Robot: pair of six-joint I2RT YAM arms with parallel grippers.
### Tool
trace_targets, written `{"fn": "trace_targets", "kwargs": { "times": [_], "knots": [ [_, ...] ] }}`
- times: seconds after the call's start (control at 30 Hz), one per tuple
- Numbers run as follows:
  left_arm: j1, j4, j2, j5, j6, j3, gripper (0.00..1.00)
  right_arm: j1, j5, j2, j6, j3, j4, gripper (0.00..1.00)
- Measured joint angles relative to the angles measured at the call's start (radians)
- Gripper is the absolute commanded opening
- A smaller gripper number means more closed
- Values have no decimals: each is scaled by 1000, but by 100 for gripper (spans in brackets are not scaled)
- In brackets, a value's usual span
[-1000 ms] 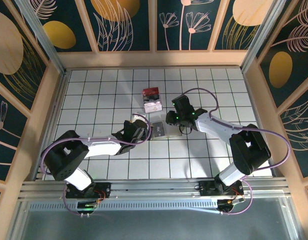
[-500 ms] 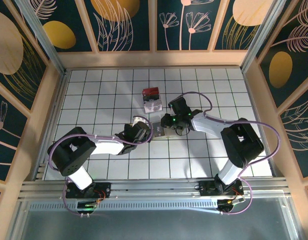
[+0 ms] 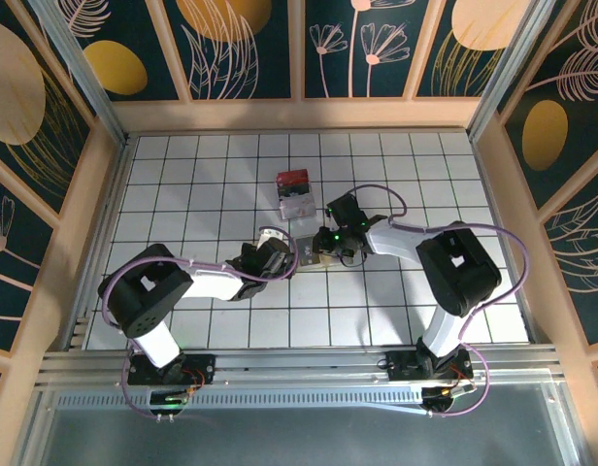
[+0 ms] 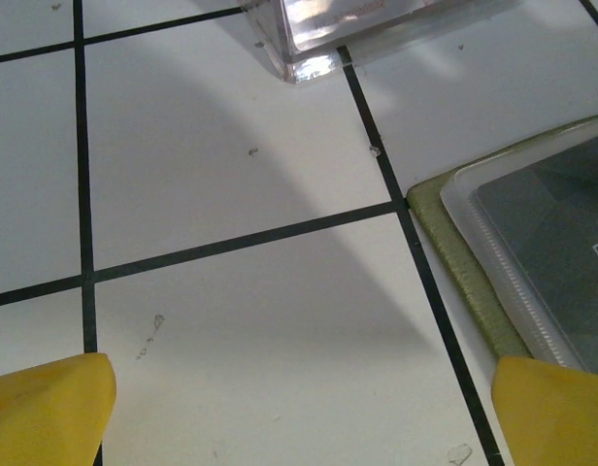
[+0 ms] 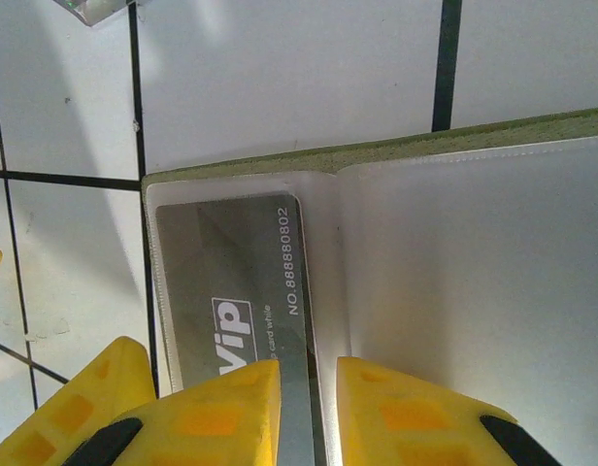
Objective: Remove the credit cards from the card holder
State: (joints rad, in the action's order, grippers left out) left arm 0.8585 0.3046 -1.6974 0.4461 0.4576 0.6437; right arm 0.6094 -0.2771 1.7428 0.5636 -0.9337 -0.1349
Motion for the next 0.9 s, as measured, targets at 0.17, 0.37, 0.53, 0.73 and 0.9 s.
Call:
{"fn": "trace_targets", "kwargs": {
  "times": [0.17, 0.37, 0.53, 0.73, 0.9],
  "knots": [
    [0, -16, 0, 1, 0, 4, 99, 0, -13, 11, 0, 1, 12, 23],
    [0, -18, -22, 5, 5, 12, 99, 0, -34, 14, 0, 6, 35, 23],
    [0, -20, -23, 5, 8, 14, 99, -8, -72, 14, 1, 14, 55, 22],
    [0, -29, -26, 5, 12, 21, 99, -27, -134, 14, 18, 30, 89, 21],
    [0, -31, -26, 5, 16, 21, 99, -42, -171, 14, 23, 34, 102, 20]
  ]
}}
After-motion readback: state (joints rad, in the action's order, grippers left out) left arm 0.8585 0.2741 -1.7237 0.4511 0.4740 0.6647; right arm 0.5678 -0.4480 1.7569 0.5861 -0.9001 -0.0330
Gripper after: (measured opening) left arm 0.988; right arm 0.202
